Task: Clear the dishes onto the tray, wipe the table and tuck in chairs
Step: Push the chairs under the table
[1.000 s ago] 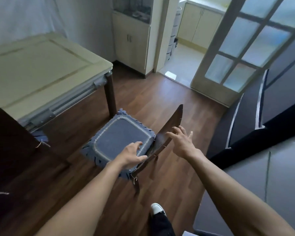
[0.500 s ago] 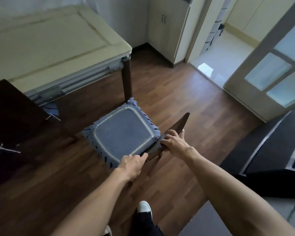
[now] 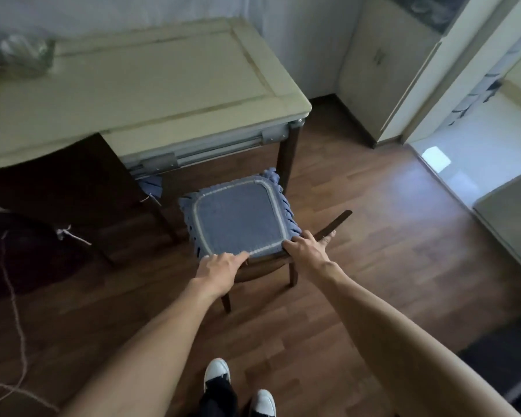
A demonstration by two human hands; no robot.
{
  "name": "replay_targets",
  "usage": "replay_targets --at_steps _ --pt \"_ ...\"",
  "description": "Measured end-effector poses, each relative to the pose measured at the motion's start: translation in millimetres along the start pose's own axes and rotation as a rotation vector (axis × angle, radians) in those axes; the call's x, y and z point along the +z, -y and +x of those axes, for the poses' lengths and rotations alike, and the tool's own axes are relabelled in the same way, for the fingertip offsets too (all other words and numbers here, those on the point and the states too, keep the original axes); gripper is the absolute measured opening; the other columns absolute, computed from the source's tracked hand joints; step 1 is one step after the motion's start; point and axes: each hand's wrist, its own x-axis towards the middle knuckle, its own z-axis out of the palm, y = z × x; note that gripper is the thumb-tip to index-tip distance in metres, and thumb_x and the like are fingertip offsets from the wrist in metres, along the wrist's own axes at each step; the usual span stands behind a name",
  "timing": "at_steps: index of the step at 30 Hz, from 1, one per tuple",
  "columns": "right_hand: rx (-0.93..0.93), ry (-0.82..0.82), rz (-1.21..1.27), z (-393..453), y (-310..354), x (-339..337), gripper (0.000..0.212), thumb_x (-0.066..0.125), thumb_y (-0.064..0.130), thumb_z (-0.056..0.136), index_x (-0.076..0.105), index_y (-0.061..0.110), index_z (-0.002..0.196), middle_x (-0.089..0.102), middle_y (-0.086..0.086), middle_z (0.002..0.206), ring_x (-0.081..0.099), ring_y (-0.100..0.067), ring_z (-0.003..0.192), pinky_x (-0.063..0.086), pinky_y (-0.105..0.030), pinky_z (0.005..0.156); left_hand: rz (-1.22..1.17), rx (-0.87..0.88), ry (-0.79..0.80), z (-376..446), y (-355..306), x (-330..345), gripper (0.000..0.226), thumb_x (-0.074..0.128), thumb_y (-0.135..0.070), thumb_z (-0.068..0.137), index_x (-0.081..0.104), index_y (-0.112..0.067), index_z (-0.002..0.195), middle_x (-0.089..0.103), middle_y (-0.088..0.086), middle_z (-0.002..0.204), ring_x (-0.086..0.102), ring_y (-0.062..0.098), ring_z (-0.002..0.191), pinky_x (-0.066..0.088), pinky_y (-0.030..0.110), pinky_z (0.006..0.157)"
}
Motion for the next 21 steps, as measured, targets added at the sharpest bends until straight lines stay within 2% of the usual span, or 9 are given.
replay_targets --at_steps 6,9,15,19,21 --pt "-0.014 0.041 -0.016 87 26 -46 0.022 0.056 0.038 0.097 0.058 0.025 0.115 0.057 0.002 0.120 0.037 -0.027 0.125 0.007 -0.091 0.093 -0.010 -0.075 -0.084 62 63 -33 0.054 0.044 0.002 0.088 0.045 -0.036 0.126 0.067 -0.004 0.111 0.063 0.025 0.108 0.038 0.041 0.087" --pt "-0.006 0.030 -0.009 138 42 -70 0.021 0.056 0.037 0.098 0.058 0.025 0.115 0.056 0.002 0.122 0.036 -0.027 0.128 0.006 -0.091 0.093 0.000 -0.108 -0.135 98 99 -52 0.052 0.047 0.003 0.087 0.048 -0.034 0.123 0.068 -0.004 0.107 0.060 0.027 0.107 0.036 0.044 0.086" --pt "-0.007 0.007 -0.012 239 77 -115 0.016 0.053 0.036 0.100 0.059 0.025 0.109 0.058 0.000 0.118 0.038 -0.030 0.125 0.002 -0.091 0.093 0.043 -0.307 -0.188 166 159 -92 0.046 0.055 -0.002 0.086 0.050 -0.031 0.122 0.062 -0.001 0.111 0.047 0.030 0.115 0.035 0.054 0.096" --pt "-0.017 0.032 -0.035 306 86 -139 0.014 0.053 0.033 0.100 0.056 0.023 0.110 0.056 -0.004 0.119 0.037 -0.032 0.124 0.007 -0.090 0.094 0.034 -0.347 -0.168 215 196 -118 0.045 0.060 -0.003 0.084 0.049 -0.029 0.120 0.060 0.002 0.114 0.045 0.031 0.116 0.036 0.052 0.093" --pt "-0.031 0.054 -0.016 333 87 -153 0.017 0.052 0.031 0.101 0.054 0.022 0.115 0.055 -0.007 0.121 0.037 -0.033 0.125 0.018 -0.085 0.099 0.031 -0.349 -0.169 236 211 -130 0.046 0.061 -0.004 0.083 0.048 -0.029 0.120 0.059 0.002 0.116 0.044 0.031 0.117 0.035 0.051 0.092"
